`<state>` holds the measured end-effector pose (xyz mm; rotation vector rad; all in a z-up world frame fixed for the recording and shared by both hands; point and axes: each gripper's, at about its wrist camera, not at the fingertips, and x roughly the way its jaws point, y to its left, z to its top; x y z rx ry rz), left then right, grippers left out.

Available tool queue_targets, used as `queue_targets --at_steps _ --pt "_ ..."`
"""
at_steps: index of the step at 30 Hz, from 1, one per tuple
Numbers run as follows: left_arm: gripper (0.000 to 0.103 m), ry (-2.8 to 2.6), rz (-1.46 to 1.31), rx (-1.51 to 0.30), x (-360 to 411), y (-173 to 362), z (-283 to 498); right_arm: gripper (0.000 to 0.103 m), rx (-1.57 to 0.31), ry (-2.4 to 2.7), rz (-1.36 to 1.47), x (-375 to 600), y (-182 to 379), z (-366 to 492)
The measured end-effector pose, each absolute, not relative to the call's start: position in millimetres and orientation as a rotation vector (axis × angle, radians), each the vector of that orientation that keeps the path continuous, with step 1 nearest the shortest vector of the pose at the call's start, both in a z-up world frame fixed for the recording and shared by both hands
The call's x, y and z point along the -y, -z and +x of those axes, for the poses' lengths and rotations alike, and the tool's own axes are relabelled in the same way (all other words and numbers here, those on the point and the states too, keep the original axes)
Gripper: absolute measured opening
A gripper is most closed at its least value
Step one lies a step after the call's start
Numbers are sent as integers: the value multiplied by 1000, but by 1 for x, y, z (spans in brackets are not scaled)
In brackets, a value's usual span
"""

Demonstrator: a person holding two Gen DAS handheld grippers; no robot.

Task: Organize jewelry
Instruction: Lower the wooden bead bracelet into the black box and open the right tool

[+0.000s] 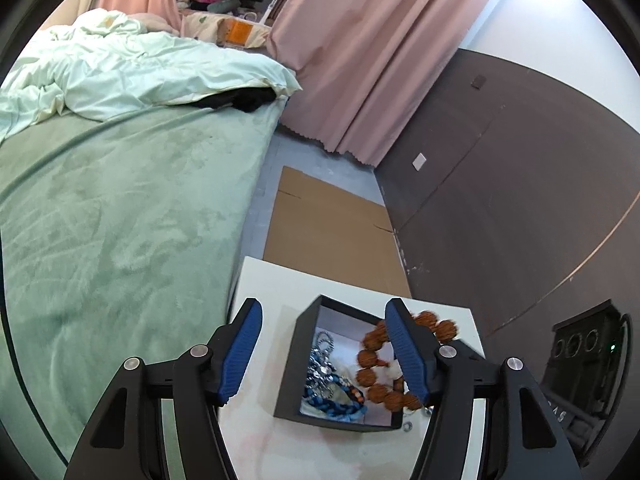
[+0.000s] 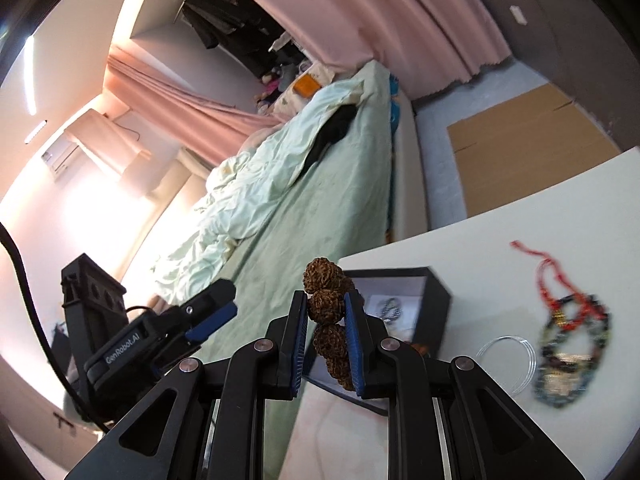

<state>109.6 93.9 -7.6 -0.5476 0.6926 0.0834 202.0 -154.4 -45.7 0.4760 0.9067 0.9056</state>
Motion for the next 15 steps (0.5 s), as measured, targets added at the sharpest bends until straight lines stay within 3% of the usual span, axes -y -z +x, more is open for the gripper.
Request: queue_targets --at_steps 3,5,6,7,15 --pt "65 -93 -566 -694 -101 11 112 22 -970 -898 425 137 53 207" --pt "65 -95 -577 -694 -102 12 114 38 -1009 -881 400 132 57 211" --pt "65 -95 -580 -695 -103 12 114 52 -1014 -862 399 134 58 212" --pt "65 -92 -582 -697 -102 13 114 56 -1006 -837 402 139 57 212" --pt "65 -65 -550 -694 -84 9 110 56 -942 -759 444 190 39 208"
